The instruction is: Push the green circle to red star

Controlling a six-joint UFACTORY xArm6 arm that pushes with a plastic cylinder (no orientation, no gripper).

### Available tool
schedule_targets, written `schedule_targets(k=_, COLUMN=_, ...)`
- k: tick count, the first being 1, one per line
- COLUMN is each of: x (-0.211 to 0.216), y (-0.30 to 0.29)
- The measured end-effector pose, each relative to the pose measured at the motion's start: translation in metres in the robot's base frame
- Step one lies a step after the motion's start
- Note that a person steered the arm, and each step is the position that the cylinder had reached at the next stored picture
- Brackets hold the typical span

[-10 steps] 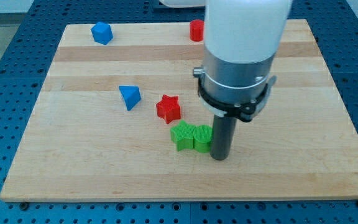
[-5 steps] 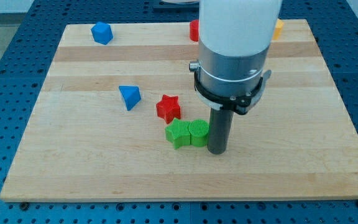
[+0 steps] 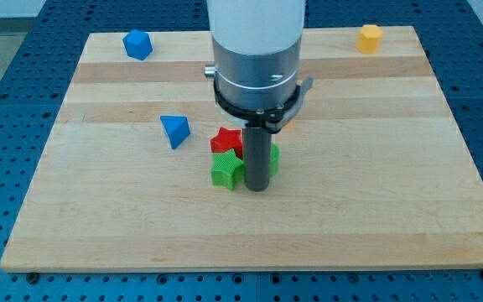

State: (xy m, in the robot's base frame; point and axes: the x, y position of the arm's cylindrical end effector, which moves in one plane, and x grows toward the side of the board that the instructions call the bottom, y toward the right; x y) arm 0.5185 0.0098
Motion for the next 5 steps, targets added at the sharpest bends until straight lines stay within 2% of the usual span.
schedule_targets(k=4, x=-0.040, y=0.066)
schedule_targets(k=5, x=-0.049, y=0.062)
